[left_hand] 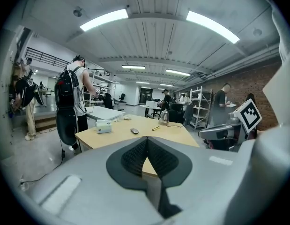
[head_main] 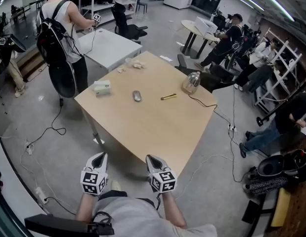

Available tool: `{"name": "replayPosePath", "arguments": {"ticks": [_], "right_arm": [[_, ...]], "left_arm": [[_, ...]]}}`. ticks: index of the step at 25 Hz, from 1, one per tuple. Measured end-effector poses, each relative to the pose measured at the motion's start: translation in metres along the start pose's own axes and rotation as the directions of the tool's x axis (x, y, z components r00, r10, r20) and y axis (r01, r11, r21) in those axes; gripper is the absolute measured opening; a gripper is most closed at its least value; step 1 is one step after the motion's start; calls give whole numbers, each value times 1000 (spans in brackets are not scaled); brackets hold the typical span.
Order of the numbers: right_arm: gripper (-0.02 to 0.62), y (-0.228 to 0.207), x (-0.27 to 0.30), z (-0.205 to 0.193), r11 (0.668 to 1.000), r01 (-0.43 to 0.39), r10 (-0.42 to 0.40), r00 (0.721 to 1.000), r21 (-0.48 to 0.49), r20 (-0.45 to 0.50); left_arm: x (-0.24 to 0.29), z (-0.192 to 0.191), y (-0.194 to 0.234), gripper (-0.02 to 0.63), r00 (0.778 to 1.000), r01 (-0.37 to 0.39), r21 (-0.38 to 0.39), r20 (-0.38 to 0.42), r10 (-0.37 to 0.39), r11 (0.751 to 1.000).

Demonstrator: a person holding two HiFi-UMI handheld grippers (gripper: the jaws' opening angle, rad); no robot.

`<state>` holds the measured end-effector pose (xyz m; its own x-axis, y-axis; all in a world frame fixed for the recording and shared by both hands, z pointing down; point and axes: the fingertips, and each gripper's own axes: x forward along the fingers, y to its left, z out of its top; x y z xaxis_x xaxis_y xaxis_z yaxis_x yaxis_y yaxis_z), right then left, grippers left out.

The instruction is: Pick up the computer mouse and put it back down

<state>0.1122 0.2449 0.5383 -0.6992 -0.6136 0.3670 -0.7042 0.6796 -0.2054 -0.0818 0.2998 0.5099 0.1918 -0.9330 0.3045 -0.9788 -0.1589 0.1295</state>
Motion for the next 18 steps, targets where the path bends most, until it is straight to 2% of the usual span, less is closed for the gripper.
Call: {"name": "replayPosePath", "arguments": {"ticks": [7, 13, 18], "right_arm": [[6, 23, 52, 8, 1000, 11, -11, 1000, -2, -12], [6, 36, 86, 8, 1000, 16, -15, 999, 7, -43], [6, 49, 119, 18, 999, -28, 27, 997, -24, -76]], "left_arm": [[2, 3, 61, 20, 1000, -17, -8, 0, 17, 1000], [1, 3, 106, 20, 998, -58, -44, 9, 59, 997], [-1, 2, 142, 20, 994, -112, -81, 3, 113, 990]]}}
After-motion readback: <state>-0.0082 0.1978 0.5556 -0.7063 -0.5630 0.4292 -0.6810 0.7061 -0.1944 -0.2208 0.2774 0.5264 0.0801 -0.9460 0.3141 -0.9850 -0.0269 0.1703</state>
